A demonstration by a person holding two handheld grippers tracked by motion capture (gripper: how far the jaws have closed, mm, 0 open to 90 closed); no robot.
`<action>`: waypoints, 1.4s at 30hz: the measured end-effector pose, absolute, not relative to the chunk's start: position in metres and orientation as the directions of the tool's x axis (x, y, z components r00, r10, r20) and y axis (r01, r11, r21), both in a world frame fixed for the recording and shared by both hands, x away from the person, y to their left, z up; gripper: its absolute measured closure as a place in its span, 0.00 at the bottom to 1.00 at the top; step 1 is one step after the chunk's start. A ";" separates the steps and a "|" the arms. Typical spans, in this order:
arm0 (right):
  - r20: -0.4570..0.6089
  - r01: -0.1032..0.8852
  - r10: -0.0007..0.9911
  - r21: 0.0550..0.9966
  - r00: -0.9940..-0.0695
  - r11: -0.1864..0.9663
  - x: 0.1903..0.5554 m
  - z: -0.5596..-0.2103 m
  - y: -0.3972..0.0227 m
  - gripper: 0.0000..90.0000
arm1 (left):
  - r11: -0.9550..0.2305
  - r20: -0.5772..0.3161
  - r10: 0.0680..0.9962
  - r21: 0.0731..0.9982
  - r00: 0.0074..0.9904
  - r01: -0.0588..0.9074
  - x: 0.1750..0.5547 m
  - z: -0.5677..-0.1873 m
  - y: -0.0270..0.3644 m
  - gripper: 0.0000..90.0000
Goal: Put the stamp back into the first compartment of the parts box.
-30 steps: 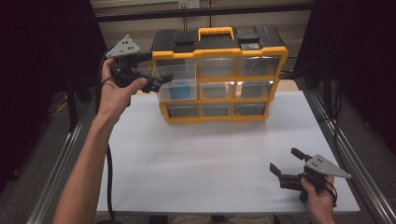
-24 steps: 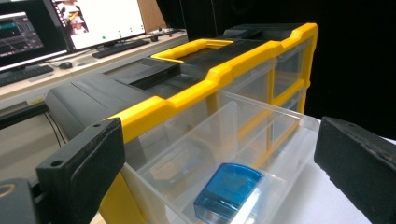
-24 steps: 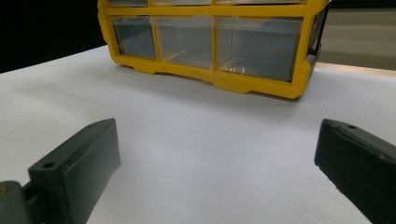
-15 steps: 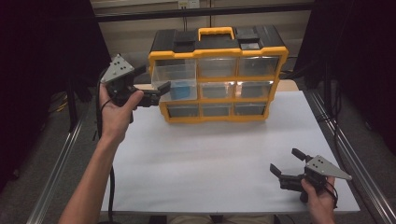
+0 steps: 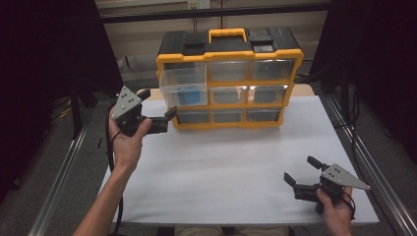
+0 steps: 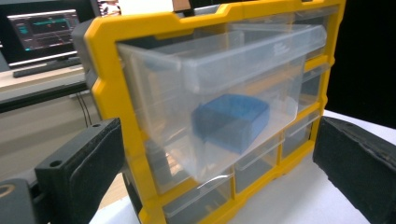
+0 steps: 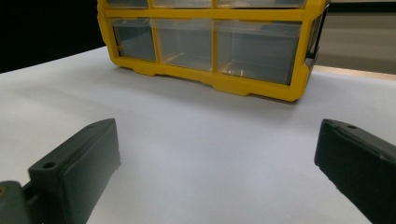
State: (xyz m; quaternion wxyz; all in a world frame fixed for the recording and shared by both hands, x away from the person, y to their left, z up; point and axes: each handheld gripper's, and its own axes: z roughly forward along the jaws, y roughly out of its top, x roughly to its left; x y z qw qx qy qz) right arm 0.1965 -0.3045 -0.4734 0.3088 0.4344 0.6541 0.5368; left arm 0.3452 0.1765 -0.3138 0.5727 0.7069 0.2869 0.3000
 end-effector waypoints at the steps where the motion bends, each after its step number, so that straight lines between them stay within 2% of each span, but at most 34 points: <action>1: 0.063 0.235 0.900 0.971 -0.432 0.045 0.196 -0.473 -0.304 0.00 | -0.179 0.095 0.751 0.982 0.653 0.063 0.345 -0.317 0.178 0.03; 7: 0.070 0.229 0.901 0.973 -0.428 0.033 0.196 -0.473 -0.304 0.00 | -0.196 0.099 0.752 0.977 0.651 0.079 0.342 -0.340 0.183 0.03; 16: 0.070 0.227 0.903 0.973 -0.424 0.031 0.197 -0.474 -0.304 0.00 | -0.136 0.026 0.766 0.983 0.643 0.123 0.338 -0.381 0.191 0.04; 20: 0.071 0.228 0.903 0.973 -0.424 0.030 0.197 -0.474 -0.304 0.00 | -0.153 0.054 0.780 0.982 0.623 0.107 0.331 -0.394 0.194 0.04; 25: 0.073 0.228 0.904 0.973 -0.422 0.028 0.197 -0.474 -0.304 0.00 | -0.126 0.020 0.779 0.984 0.626 0.125 0.322 -0.408 0.196 0.04; 33: 0.072 0.228 0.907 0.973 -0.416 0.027 0.197 -0.474 -0.304 0.00 | -0.157 0.020 0.763 0.975 0.646 0.155 0.303 -0.424 0.205 0.04; 35: 0.073 0.227 0.908 0.974 -0.413 0.025 0.197 -0.474 -0.304 0.00 | -0.132 -0.008 0.757 0.977 0.654 0.166 0.299 -0.428 0.207 0.04; 42: 0.072 0.230 0.907 0.973 -0.414 0.028 0.197 -0.474 -0.304 0.00 | -0.103 -0.036 0.785 0.977 0.618 0.187 0.291 -0.438 0.222 0.04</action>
